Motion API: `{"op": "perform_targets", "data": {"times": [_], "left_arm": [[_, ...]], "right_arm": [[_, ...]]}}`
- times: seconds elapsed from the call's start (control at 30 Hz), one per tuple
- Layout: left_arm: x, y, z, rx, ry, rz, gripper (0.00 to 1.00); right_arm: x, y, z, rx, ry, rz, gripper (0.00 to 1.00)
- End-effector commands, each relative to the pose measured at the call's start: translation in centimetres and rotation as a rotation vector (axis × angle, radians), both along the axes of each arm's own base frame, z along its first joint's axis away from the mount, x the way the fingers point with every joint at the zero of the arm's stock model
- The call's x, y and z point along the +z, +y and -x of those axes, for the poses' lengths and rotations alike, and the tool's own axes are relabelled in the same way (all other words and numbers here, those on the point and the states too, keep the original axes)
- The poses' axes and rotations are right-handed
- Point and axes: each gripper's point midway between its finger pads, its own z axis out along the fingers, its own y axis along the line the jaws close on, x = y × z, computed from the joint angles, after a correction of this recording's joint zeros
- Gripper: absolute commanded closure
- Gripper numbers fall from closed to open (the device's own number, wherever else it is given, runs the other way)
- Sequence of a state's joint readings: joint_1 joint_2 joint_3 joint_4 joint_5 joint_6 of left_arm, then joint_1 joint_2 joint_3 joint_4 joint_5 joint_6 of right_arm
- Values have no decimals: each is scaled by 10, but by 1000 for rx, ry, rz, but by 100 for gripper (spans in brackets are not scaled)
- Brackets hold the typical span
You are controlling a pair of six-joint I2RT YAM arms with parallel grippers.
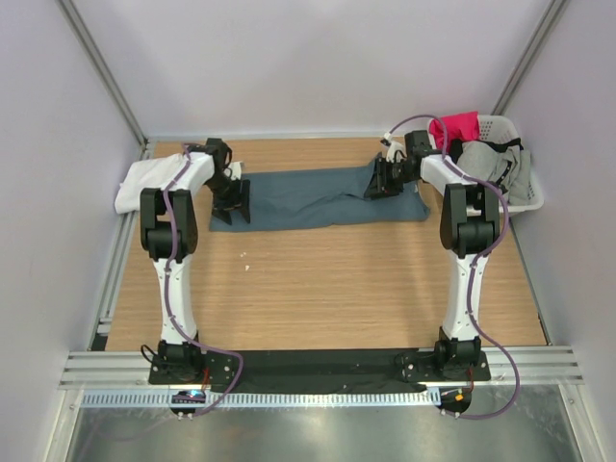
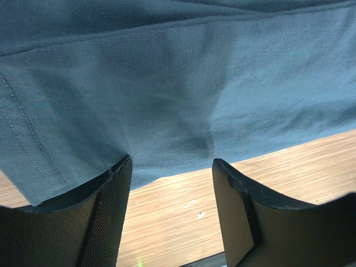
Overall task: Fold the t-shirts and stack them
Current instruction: Fold the tshirt
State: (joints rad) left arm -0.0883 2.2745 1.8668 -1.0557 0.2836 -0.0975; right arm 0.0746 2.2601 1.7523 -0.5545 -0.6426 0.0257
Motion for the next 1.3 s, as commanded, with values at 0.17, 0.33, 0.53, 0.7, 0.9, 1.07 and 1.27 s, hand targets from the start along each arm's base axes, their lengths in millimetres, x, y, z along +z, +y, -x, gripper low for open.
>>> {"op": "perform_targets", "data": {"times": [0.17, 0.33, 0.53, 0.7, 0.9, 1.07, 1.27], "left_arm": [[2, -6, -7, -6, -27, -1, 39], [1, -6, -6, -5, -25, -6, 39], [2, -6, -5, -8, -24, -9, 39], [2, -5, -4, -9, -25, -14, 39], [3, -5, -3, -13, -27, -17, 39], [15, -4, -6, -15, -57, -28, 39], [86, -11, -20, -50, -240, 2, 32]], "right_arm": [[-5, -11, -6, 10, -47, 133, 64], [-6, 2, -13, 39, -70, 135, 70], [13, 25, -32, 73, -147, 112, 77], [29, 39, -50, 74, -210, 98, 82], [51, 52, -81, 45, -305, 64, 73], [83, 50, -99, 16, -398, 73, 58], [124, 25, -87, -48, -421, 72, 55]]}}
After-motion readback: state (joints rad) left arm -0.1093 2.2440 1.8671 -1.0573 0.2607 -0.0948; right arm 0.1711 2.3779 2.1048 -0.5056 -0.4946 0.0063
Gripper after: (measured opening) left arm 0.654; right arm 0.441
